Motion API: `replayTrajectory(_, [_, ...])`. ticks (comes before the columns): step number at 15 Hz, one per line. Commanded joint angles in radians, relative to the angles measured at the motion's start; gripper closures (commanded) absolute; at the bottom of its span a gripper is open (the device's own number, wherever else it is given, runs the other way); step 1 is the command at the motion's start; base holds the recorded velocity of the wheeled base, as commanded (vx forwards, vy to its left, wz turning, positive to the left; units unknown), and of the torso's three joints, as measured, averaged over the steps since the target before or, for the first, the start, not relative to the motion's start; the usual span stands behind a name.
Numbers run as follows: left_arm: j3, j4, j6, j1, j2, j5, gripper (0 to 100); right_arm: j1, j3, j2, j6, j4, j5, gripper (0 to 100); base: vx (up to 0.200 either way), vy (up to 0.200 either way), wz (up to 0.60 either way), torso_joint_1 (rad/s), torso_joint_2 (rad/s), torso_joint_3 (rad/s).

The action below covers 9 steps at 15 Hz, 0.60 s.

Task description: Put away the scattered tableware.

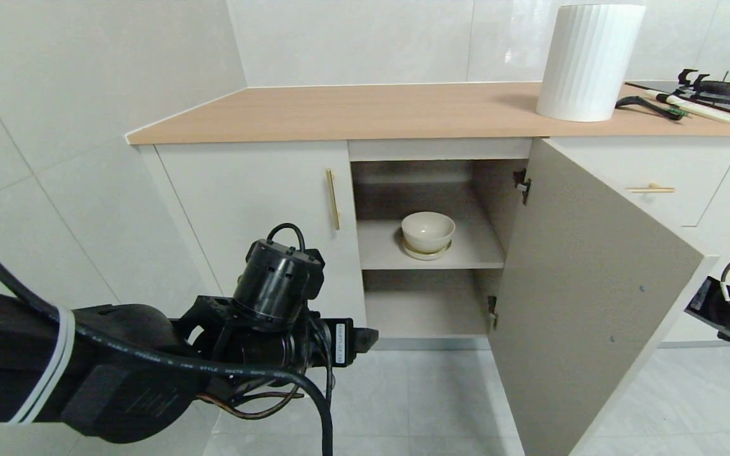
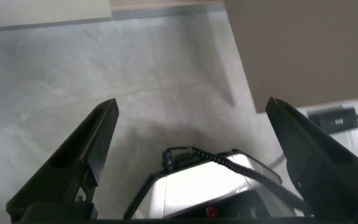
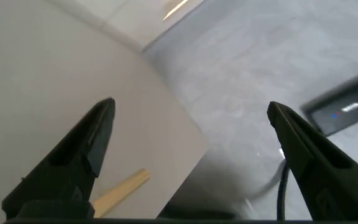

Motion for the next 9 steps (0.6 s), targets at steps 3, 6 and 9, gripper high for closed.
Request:
replayTrajectory(3, [-0.001, 0.000, 0.000, 0.000, -0.001, -0.001, 0, 0.241, -0.051, 0.055, 0.001, 0.005, -0.001, 0, 0.000, 0.000, 0.00, 0.000, 0.00, 0.000])
replayTrajectory(6, [-0.002, 0.000, 0.001, 0.001, 0.000, -0.001, 0, 0.390, -0.149, 0.170, 0.001, 0.005, -0.001, 0, 0.000, 0.000, 0.00, 0.000, 0.00, 0.000])
replayTrajectory(9, [-0.009, 0.000, 0.001, 0.003, -0.001, -0.001, 0, 0.461, -0.258, 0.277, 0.001, 0.005, 0.002, 0, 0.000, 0.000, 0.00, 0.000, 0.00, 0.000])
